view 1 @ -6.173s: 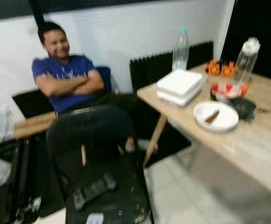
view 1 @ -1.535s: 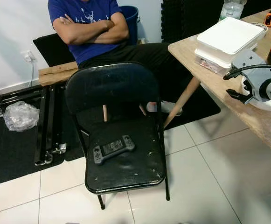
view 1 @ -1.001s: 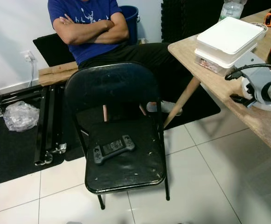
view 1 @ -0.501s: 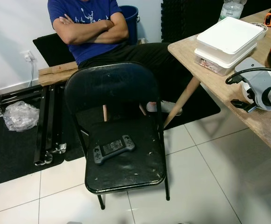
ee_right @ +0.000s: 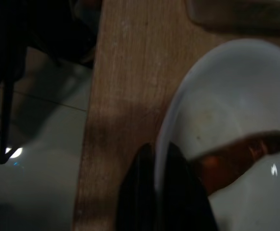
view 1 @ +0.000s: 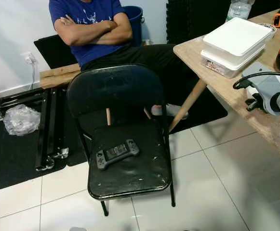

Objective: Restocking fridge

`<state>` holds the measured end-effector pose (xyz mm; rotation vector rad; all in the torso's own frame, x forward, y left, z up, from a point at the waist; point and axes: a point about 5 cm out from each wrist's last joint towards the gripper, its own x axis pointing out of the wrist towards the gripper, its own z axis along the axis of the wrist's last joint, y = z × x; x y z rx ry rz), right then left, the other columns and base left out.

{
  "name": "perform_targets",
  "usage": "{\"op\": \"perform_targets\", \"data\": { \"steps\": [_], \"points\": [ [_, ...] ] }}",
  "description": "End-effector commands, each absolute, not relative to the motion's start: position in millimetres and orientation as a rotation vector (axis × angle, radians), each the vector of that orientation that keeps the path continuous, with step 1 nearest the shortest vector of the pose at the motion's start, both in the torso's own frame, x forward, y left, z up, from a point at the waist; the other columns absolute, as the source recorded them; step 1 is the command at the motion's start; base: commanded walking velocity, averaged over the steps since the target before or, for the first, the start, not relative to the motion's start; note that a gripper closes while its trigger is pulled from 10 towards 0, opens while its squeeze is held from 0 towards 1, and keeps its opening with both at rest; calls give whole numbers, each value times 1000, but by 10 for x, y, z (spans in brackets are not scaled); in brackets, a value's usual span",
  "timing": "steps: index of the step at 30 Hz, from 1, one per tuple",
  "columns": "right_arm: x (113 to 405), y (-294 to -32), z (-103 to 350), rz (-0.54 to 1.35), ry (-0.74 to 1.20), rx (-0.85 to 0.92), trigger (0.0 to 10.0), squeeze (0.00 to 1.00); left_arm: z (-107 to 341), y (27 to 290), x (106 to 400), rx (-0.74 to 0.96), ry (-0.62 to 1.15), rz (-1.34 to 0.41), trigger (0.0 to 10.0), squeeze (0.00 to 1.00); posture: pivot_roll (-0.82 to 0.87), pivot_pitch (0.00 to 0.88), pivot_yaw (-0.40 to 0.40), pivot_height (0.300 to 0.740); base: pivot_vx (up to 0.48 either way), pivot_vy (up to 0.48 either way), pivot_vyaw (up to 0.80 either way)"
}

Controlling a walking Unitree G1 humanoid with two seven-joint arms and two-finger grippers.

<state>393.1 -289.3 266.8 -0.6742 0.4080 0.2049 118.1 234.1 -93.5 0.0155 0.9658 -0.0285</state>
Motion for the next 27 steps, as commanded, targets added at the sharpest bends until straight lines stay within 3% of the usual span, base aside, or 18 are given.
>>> {"op": "perform_targets", "data": {
  "steps": [1, 10, 27],
  "points": [
    [3921, -2895, 2595, 216, 431, -682, 0, 0, -991, 2336, 1018, 5, 1023, -23, 10000, 0, 20, 255, 99, 740, 0, 0, 0],
    [3917, -2898, 2643, 238, 427, -711, 0, 0, -984, 2292, 1105, 0, 1013, -25, 10000, 0, 9, 221, 86, 740, 0, 0, 0],
    [3835, -2738, 3054, 582, 306, -846, 0, 0, -991, 2073, 1295, -46, 1004, -7, 10000, 0, -47, 72, 36, 740, 0, 0, 0]
  ]
}}
